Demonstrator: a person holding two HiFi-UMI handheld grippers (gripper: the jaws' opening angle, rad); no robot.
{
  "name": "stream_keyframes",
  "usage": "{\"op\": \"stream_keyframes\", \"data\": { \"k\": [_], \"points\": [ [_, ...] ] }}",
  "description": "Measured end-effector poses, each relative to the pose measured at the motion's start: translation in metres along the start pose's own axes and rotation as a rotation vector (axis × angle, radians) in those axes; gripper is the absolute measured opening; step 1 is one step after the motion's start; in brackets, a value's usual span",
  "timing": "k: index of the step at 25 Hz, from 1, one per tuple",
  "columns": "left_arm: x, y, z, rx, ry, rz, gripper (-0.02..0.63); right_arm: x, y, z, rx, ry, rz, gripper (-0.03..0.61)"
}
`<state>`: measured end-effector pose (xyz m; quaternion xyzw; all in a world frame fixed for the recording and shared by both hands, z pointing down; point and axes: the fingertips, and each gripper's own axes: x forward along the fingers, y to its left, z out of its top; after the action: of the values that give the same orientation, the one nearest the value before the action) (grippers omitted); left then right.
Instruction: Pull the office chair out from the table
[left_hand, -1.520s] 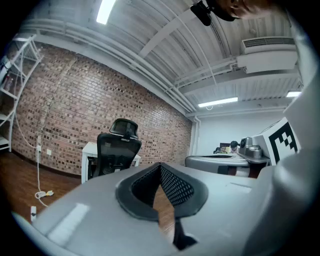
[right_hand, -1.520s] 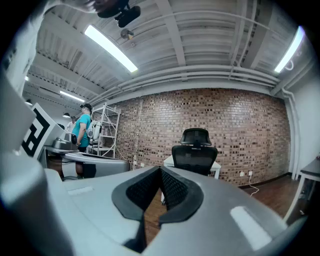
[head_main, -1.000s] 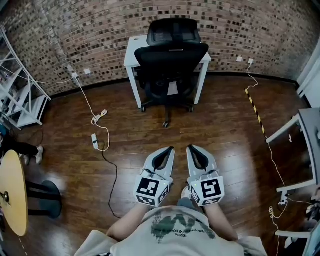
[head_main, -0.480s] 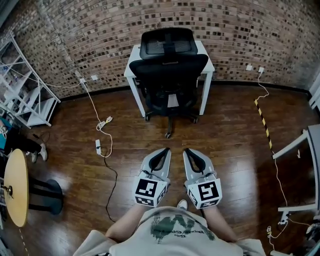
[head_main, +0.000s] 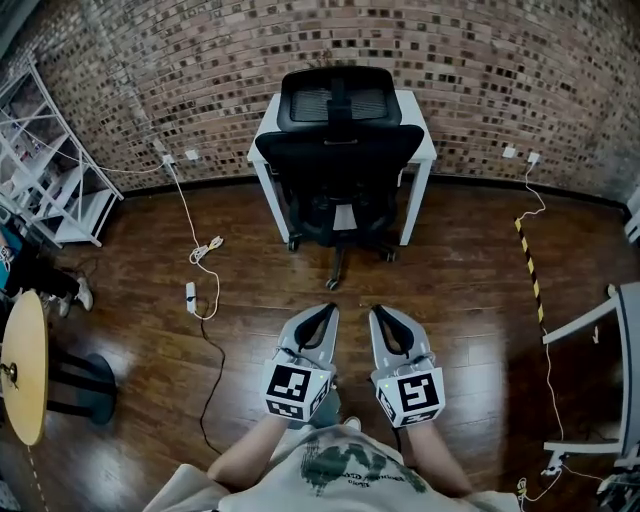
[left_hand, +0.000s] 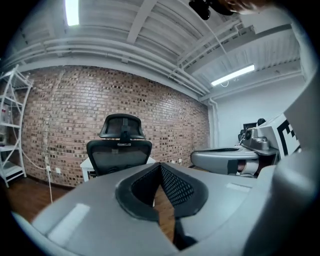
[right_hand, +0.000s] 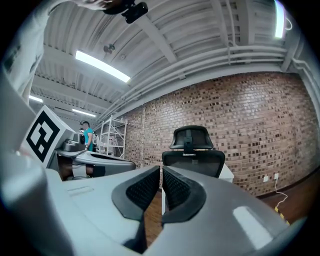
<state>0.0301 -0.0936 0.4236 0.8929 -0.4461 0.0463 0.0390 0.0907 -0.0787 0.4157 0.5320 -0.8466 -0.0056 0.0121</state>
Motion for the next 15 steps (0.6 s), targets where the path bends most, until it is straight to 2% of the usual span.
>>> {"op": "stream_keyframes", "data": {
  "k": [8, 15],
  "points": [
    [0.063, 0.030, 0.008, -0.038, -0.027, -0.040, 0.015, 0.055, -0.028, -0.010, -0.036, 0.045, -0.005, 0.005],
    [0.119, 0.067, 0.025, -0.044, -0.039, -0.113, 0.015, 0.121, -0.053, 0.002, -0.060, 0.047, -0.039, 0.005]
  ]
}}
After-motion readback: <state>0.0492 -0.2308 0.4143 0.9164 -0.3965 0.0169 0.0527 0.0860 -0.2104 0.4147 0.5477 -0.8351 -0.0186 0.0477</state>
